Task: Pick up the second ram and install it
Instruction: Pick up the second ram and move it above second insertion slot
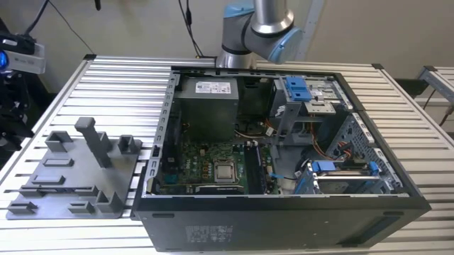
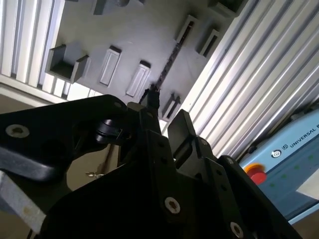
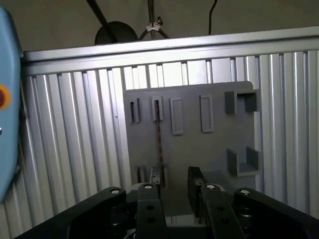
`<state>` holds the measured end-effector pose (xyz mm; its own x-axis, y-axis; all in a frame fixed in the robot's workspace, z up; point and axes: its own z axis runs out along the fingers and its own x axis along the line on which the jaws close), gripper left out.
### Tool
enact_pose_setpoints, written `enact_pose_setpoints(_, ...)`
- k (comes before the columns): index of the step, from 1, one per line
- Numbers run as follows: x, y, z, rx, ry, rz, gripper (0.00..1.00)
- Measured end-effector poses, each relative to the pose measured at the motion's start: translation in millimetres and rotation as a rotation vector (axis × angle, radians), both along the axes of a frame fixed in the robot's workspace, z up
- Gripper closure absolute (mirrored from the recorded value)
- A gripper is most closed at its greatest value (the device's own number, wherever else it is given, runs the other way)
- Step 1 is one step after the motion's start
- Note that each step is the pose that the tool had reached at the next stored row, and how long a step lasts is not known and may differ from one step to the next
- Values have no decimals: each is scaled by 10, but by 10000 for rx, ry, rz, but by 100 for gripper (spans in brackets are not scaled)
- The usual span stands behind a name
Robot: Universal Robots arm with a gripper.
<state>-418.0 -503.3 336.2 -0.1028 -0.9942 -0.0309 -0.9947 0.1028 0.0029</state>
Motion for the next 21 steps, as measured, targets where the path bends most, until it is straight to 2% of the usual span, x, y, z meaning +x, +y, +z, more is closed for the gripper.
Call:
enact_pose_setpoints(4, -15, -9, -55, 40, -1, 284, 64)
enact_pose_setpoints(13, -21, -21, -178, 53, 16, 588, 64)
enact_pose_setpoints(21, -21, -22, -296, 55, 86, 701, 64)
